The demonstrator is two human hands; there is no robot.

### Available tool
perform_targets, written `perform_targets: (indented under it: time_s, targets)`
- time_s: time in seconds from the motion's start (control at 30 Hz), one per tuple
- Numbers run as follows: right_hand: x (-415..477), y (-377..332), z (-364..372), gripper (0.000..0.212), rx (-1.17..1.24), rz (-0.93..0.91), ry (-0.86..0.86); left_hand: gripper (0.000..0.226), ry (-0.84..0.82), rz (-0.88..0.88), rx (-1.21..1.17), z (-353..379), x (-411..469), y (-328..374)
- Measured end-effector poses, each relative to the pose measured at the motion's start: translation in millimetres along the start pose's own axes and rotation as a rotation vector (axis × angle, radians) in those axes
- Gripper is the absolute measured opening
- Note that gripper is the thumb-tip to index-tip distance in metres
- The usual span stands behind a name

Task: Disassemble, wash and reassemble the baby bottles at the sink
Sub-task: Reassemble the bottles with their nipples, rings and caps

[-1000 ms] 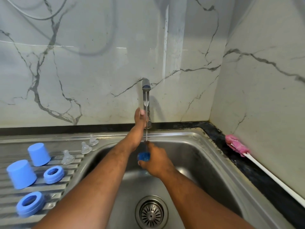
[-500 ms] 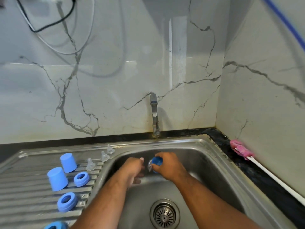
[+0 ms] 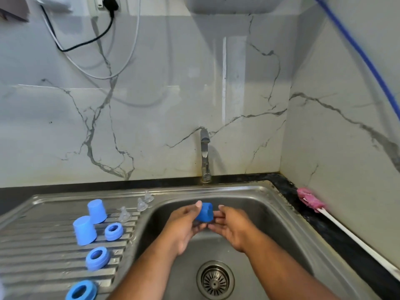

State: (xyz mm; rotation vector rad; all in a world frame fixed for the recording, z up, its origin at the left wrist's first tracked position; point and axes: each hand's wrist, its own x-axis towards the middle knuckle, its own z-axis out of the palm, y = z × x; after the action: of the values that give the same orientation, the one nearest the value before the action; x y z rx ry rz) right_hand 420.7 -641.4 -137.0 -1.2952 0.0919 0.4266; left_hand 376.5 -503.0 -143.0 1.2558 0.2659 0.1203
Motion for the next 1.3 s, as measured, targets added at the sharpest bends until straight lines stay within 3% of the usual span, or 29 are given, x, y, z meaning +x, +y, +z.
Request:
perform_targets:
  time_s: [0.07,0.17,0.33,0.6,0.77,0.9,1.13,1.3]
  targets:
    - [6.6,-0.5,-0.8,0.030,0.130,0.146,-0.074,0.033,0.007,0.211,0.256,-1.2,2.8,-2.4]
    - [15.8,-2.4,-8.7,0.031,0.139,0.195,-0.118,0.045,-0.002,0.477,0.668,-7.3,7.8,-4.0]
    - [22.0,-2.7,-22.1,0.030,-0.010,0.185,-0.096,0.050,-0.007,0.715,0.895,-8.0,18.1,-6.3]
    - [19.4,-2.0,-21.5,0.031,-0.289,-0.068,-0.131,0.076,0.029,0.537,1.056,-12.4,22.2,-15.5]
    - [13.8,0.6,-14.2,0.033,-0.594,-0.209,-0.127,0.078,0.005,0.537,1.033,-8.6,19.0,-16.1]
    - [20.3,6.7,-10.3,0.028,-0.856,-0.320,-0.027,0.074,-0.025,0.527,1.010,-6.5,21.4,-20.3]
    - [27.2,19.1,-14.3,0.038,-1.129,-0.354,0.016,0.067,-0.064,0.395,1.064,-4.0,19.8,-34.5]
    - [24.9,26.0,-27.0,0.032,-1.139,-0.310,-0.026,0.059,-0.105,0.357,1.044,-4.9,12.0,-55.2]
